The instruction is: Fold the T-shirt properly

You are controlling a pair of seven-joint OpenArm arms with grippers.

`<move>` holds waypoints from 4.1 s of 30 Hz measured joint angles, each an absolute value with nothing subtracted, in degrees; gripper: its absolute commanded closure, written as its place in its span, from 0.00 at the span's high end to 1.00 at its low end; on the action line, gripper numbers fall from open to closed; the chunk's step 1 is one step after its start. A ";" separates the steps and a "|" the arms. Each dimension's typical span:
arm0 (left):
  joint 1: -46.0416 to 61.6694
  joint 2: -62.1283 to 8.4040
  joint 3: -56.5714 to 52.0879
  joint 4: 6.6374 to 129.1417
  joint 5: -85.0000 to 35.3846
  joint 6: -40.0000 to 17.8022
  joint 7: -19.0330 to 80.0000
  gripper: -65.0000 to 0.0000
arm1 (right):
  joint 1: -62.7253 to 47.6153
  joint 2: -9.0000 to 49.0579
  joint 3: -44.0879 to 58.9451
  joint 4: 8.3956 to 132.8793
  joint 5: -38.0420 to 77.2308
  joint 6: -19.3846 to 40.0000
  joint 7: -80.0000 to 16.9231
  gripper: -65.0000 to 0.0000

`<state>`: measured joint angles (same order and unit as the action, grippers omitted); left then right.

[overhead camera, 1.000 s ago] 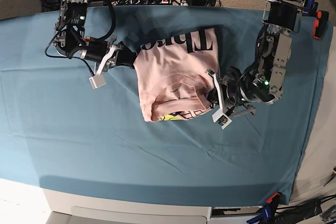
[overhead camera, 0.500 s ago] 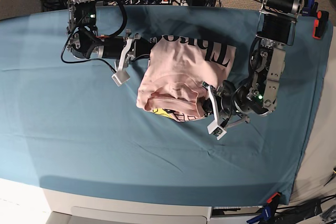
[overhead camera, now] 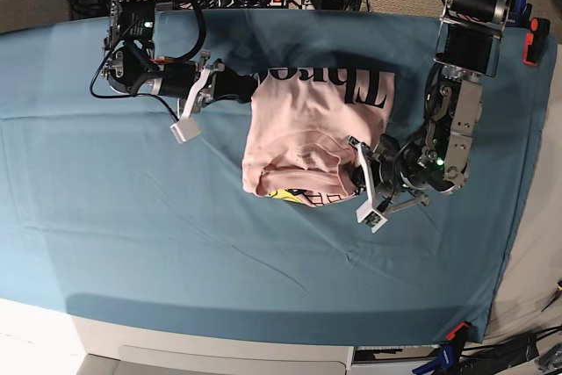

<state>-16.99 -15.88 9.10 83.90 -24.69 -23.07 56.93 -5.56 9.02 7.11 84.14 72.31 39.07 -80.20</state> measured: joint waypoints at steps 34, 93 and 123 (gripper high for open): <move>-15.84 -19.22 9.10 84.58 -48.27 -28.32 67.94 0.00 | -0.43 -1.32 4.45 84.40 83.02 39.90 -80.93 0.00; -1.06 -37.74 -26.72 90.72 -43.44 -24.29 69.41 0.00 | -9.72 32.27 44.14 91.94 52.62 38.85 -80.88 0.00; 49.60 -22.74 -58.15 91.48 -70.15 -39.75 76.40 0.00 | -41.69 23.35 57.76 87.55 55.51 40.01 -79.77 0.00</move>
